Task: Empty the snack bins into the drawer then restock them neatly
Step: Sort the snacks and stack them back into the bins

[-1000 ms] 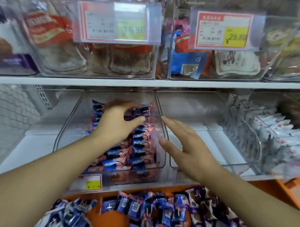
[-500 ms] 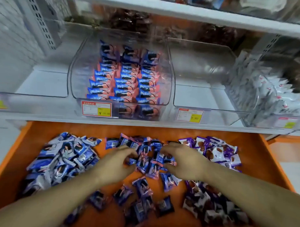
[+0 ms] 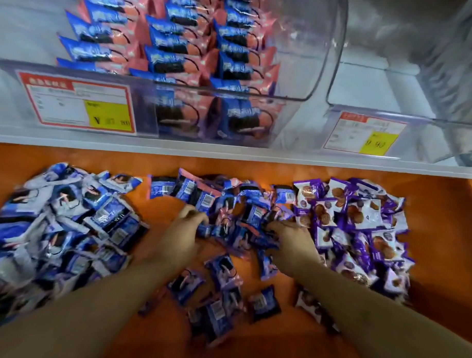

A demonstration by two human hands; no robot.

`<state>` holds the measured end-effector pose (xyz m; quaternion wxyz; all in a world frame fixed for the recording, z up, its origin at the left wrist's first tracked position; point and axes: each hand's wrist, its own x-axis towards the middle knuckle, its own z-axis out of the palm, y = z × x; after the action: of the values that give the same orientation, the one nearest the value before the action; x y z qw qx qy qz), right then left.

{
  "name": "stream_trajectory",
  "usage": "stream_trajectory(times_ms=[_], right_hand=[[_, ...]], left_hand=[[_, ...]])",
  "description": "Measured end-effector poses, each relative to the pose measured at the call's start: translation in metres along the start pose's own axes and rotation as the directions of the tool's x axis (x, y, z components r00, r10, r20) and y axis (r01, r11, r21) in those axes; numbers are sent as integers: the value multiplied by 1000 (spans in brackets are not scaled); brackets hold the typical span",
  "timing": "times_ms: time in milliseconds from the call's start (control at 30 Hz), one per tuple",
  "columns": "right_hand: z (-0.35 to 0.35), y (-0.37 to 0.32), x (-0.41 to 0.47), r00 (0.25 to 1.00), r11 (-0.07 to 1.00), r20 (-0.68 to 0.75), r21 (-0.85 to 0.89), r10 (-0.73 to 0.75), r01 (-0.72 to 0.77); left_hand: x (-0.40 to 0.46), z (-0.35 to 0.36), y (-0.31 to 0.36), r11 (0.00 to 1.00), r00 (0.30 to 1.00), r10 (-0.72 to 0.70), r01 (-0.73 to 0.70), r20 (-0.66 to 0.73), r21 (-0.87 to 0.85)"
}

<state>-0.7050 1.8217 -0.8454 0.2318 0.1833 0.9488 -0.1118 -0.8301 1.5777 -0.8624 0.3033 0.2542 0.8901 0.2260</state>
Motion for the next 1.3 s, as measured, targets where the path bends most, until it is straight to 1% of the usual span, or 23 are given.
stream_trajectory(times_ms=[67, 167, 333, 400, 467, 567, 633, 700, 733, 833, 900, 933, 967, 1000, 1033, 1067, 1100, 1167, 1233, 1300], right_hand=[[-5, -2, -1, 1000, 1000, 6, 14, 2, -3], [-25, -5, -5, 996, 997, 88, 70, 27, -33], [-71, -16, -14, 971, 991, 222, 111, -92, 69], [-93, -30, -22, 969, 978, 212, 189, -124, 84], [-120, -47, -35, 974, 958, 139, 252, -178, 139], [-165, -74, -63, 966, 914, 40, 336, -254, 226], [-194, -88, -86, 961, 871, -36, 416, -272, 262], [-219, -99, -110, 949, 816, -150, 485, -276, 314], [-229, -103, -122, 938, 799, -222, 494, -266, 343], [-253, -119, -158, 869, 786, -424, 434, -254, 441], [-261, -130, -174, 792, 786, -547, 348, -272, 511], [-264, -136, -178, 740, 775, -603, 301, -297, 556], [-265, -141, -181, 688, 754, -643, 255, -335, 605], [-267, -146, -181, 648, 737, -664, 212, -373, 642], [-267, -151, -181, 621, 722, -670, 180, -408, 668], [-269, -154, -180, 609, 711, -665, 164, -432, 684], [-271, -157, -180, 608, 702, -660, 167, -442, 692], [-276, -158, -178, 628, 687, -652, 219, -425, 693], [-281, -158, -176, 665, 676, -643, 297, -381, 675], [-284, -159, -169, 717, 653, -628, 411, -302, 636]], left_hand=[[-4, -1, -1, 1000, 1000, -20, 20, -7, -8], [-15, -7, -4, 998, 1000, -14, 14, 12, -60], [-36, -43, -1, 1000, 998, -3, 3, 67, 0], [-48, -69, 8, 1000, 998, 5, -5, 60, -9], [-63, -101, 24, 998, 997, -27, 31, 72, -55], [-86, -147, 51, 967, 994, -72, 91, 85, -236], [-107, -176, 73, 896, 994, -85, 107, 71, -430], [-132, -200, 94, 756, 996, -89, 88, 32, -649], [-144, -211, 104, 687, 996, -83, 70, 18, -723], [-174, -238, 127, 535, 999, -49, 19, -9, -845], [-189, -252, 137, 420, 1000, -2, -3, -5, -907], [-195, -256, 141, 395, 999, 31, -20, -9, -919], [-201, -260, 146, 414, 998, 55, -40, -18, -910], [-204, -262, 148, 460, 997, 60, -64, -42, -886], [-206, -263, 152, 506, 996, 43, -84, -72, -858], [-204, -263, 151, 544, 994, 16, -98, -107, -833], [-202, -265, 150, 568, 991, -23, -96, -133, -817], [-197, -271, 146, 606, 985, -49, -104, -167, -789], [-191, -277, 141, 640, 976, -44, -134, -211, -756], [-187, -282, 139, 677, 966, -6, -186, -258, -712]])
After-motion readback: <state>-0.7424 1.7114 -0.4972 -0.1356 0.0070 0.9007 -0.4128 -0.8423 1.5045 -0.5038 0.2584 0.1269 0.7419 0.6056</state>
